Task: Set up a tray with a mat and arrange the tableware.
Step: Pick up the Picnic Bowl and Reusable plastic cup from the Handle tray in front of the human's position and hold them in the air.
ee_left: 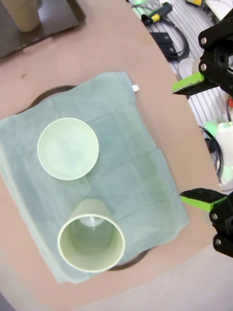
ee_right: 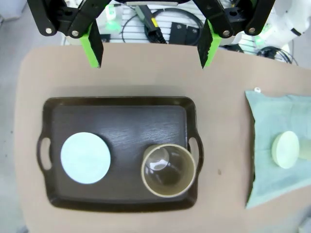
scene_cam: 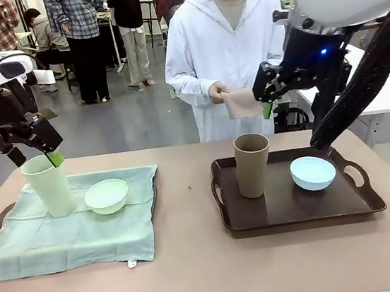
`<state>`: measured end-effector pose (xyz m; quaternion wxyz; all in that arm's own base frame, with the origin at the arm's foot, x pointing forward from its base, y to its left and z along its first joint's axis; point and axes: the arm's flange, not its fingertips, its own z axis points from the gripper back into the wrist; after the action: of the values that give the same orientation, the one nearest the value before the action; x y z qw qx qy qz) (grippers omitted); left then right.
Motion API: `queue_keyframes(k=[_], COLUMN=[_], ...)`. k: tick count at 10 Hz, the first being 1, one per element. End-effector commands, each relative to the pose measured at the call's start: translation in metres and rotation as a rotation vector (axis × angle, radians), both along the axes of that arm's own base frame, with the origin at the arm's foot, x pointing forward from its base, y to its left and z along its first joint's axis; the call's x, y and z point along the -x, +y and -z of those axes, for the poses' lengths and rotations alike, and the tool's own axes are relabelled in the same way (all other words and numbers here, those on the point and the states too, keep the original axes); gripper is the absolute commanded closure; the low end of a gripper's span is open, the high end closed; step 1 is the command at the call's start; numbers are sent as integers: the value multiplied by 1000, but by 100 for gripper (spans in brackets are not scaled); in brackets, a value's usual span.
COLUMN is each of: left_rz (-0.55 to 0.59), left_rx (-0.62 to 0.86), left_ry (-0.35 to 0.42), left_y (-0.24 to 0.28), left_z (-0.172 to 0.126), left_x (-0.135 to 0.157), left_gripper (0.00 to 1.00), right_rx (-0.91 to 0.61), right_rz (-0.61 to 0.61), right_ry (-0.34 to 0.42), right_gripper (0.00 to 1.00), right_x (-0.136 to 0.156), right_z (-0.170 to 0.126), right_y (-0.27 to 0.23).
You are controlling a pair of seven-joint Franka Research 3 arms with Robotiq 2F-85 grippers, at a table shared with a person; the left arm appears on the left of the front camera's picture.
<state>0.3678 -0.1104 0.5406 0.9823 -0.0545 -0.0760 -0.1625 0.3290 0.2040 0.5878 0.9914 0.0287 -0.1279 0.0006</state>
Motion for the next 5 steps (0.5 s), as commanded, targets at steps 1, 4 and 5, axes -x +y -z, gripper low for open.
queue_keyframes(k=[1, 4, 5], left_rz=[0, 8, 44], left_rx=[-1, 177, 316], left_ry=[-3, 77, 113], left_y=[-2, 50, 74], left_z=[-1, -19, -22], left_x=[0, -10, -9], left_gripper=[0, 0, 0], right_rx=[-12, -273, -409], right_rz=[17, 31, 23], right_ry=[-2, 48, 44], right_gripper=[0, 0, 0], right_x=[0, -6, 2], right_z=[-2, -3, -4], right_y=[-12, -86, -124])
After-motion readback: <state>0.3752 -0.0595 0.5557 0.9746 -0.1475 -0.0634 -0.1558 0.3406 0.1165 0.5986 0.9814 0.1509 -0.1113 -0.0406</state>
